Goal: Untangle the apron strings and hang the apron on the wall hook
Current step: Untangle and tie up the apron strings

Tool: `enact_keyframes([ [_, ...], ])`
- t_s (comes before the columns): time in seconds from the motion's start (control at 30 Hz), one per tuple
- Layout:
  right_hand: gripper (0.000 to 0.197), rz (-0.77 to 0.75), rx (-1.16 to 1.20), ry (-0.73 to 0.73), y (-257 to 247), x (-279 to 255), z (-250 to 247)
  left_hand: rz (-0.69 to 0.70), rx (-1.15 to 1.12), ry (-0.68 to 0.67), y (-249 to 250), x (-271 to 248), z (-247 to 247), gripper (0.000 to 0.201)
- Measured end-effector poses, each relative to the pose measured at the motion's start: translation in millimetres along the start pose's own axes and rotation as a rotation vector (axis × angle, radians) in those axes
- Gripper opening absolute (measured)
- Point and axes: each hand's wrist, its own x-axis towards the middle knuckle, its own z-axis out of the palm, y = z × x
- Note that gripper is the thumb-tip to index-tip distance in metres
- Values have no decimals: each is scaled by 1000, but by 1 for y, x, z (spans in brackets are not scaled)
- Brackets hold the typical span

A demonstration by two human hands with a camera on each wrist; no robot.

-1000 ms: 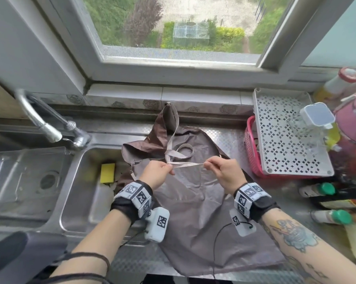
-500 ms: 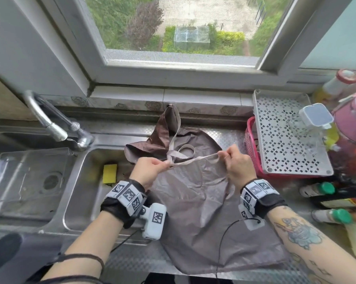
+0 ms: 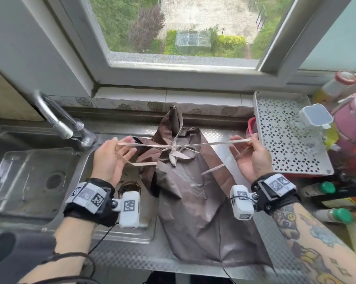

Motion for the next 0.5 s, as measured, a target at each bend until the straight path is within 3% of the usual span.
enact_keyframes([
  [0.07,47,77,-58,-54,3,-5,5,-40,-108,-124,-3,-9,4,32],
  [0.13,42,106,-314,-72,9,-5,12,-79,-9,-157,-11,-14,13,35],
  [0.23,31,-109,-1131,-198,18,-6,24,156,737,-195,-22,-16,25,34],
  [0.3,28,-212,-1656,-464,25,-10,34,353,1230,-262,-25,-21,33,32],
  [0.33,31,-218,-1842,-584,28,-14,38,432,1365,-323,-27,-24,34,30],
  [0.4,32,-215,-1986,-675,32,-19,42,465,1503,-440,-29,-29,36,16],
  [0.5,33,-129,-1870,-711,29,-24,41,446,1749,-597,-29,-31,31,32],
])
